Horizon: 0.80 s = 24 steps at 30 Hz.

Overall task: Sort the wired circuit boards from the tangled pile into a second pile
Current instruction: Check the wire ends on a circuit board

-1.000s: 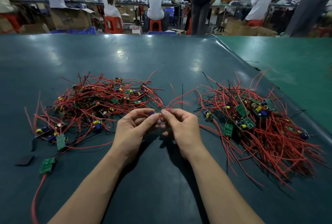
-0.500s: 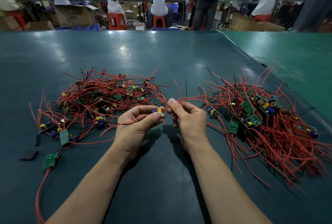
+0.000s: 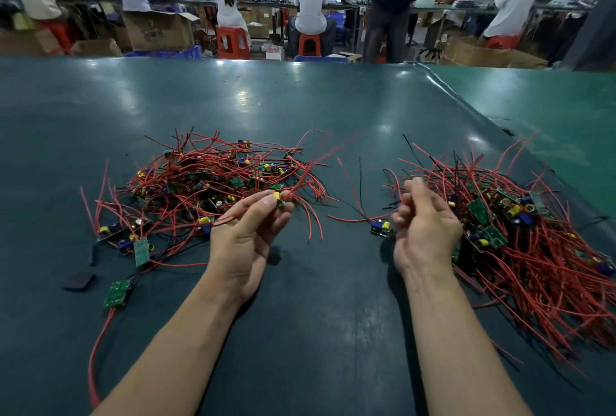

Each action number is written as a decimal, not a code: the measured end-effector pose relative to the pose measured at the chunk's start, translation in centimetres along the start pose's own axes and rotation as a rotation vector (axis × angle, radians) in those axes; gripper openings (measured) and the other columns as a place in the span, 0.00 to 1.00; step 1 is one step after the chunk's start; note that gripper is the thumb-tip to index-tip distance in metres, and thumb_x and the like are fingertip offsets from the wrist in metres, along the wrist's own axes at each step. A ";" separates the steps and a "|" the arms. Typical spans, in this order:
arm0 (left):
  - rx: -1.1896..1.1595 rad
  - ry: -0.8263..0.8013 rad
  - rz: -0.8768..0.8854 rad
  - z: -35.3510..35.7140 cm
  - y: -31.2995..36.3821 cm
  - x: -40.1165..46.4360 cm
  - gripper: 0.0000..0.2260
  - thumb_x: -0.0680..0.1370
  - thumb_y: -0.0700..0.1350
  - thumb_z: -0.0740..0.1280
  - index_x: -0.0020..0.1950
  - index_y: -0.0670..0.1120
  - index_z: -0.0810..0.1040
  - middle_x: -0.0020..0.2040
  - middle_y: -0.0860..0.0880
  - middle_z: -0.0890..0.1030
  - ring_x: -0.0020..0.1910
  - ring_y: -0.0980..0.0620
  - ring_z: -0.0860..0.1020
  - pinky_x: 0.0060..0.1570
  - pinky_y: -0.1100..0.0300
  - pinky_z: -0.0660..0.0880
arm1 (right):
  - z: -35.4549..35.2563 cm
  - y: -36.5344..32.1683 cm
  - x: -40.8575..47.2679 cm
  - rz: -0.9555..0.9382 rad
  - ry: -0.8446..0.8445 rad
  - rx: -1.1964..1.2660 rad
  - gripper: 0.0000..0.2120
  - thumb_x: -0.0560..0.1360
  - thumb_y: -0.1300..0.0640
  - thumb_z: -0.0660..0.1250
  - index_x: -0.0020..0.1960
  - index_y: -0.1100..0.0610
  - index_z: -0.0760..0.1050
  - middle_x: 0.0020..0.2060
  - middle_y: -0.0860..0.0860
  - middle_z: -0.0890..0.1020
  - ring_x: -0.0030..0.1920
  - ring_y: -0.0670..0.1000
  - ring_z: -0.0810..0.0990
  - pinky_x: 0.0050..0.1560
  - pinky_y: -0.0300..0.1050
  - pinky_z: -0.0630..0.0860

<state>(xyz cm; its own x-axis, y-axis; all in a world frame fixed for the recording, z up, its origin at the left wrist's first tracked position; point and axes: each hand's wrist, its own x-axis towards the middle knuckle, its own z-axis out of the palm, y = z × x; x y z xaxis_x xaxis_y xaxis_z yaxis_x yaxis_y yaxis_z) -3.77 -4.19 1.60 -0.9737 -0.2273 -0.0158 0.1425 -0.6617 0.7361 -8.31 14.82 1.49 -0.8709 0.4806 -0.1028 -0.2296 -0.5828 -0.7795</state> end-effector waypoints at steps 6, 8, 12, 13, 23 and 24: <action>0.099 -0.020 -0.030 0.2 -0.5 -0.4 0.07 0.70 0.43 0.70 0.46 0.42 0.80 0.40 0.43 0.85 0.35 0.50 0.84 0.39 0.62 0.81 | 1.5 2.4 -3.3 0.314 -0.643 -0.274 0.08 0.75 0.64 0.69 0.52 0.58 0.83 0.34 0.54 0.81 0.26 0.45 0.74 0.22 0.35 0.68; 0.162 -0.011 0.008 0.1 -0.7 -0.3 0.08 0.69 0.45 0.71 0.44 0.42 0.81 0.38 0.44 0.85 0.34 0.51 0.83 0.39 0.62 0.81 | 1.8 3.1 -4.0 0.331 -0.758 -0.348 0.09 0.74 0.62 0.70 0.52 0.55 0.84 0.36 0.53 0.83 0.27 0.46 0.75 0.23 0.36 0.69; 0.244 0.015 0.054 -0.1 -0.9 0.0 0.10 0.66 0.49 0.73 0.40 0.43 0.83 0.37 0.43 0.84 0.33 0.51 0.82 0.38 0.61 0.80 | 2.4 3.7 -4.5 0.205 -0.699 -0.358 0.06 0.69 0.56 0.74 0.45 0.54 0.86 0.33 0.51 0.83 0.26 0.46 0.74 0.23 0.36 0.68; 0.260 0.025 0.060 -0.1 -0.9 0.0 0.12 0.65 0.50 0.74 0.40 0.42 0.83 0.36 0.43 0.84 0.31 0.51 0.81 0.36 0.62 0.80 | 2.4 3.7 -4.4 0.188 -0.682 -0.350 0.09 0.66 0.52 0.75 0.45 0.54 0.86 0.33 0.51 0.83 0.26 0.46 0.74 0.23 0.36 0.68; 0.318 0.030 0.128 -0.1 -1.4 0.5 0.10 0.66 0.51 0.75 0.36 0.44 0.82 0.35 0.41 0.83 0.29 0.51 0.78 0.32 0.64 0.76 | 2.5 2.5 -2.6 0.121 -0.319 -0.095 0.07 0.69 0.64 0.75 0.33 0.57 0.84 0.28 0.52 0.80 0.22 0.44 0.68 0.22 0.35 0.62; 0.341 0.023 0.142 -0.1 -1.5 0.5 0.11 0.66 0.52 0.75 0.37 0.44 0.82 0.35 0.40 0.84 0.29 0.51 0.79 0.32 0.64 0.76 | 2.5 2.2 -2.4 0.099 -0.281 -0.078 0.09 0.70 0.66 0.74 0.32 0.57 0.83 0.27 0.52 0.80 0.22 0.44 0.68 0.22 0.34 0.62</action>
<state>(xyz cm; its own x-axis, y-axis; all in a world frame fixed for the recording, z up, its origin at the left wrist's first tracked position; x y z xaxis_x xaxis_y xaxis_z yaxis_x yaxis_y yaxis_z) -4.42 -3.38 0.42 -0.9436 -0.3186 0.0903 0.2049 -0.3473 0.9151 -7.79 10.73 1.50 -0.9758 0.2180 -0.0140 -0.1134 -0.5601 -0.8206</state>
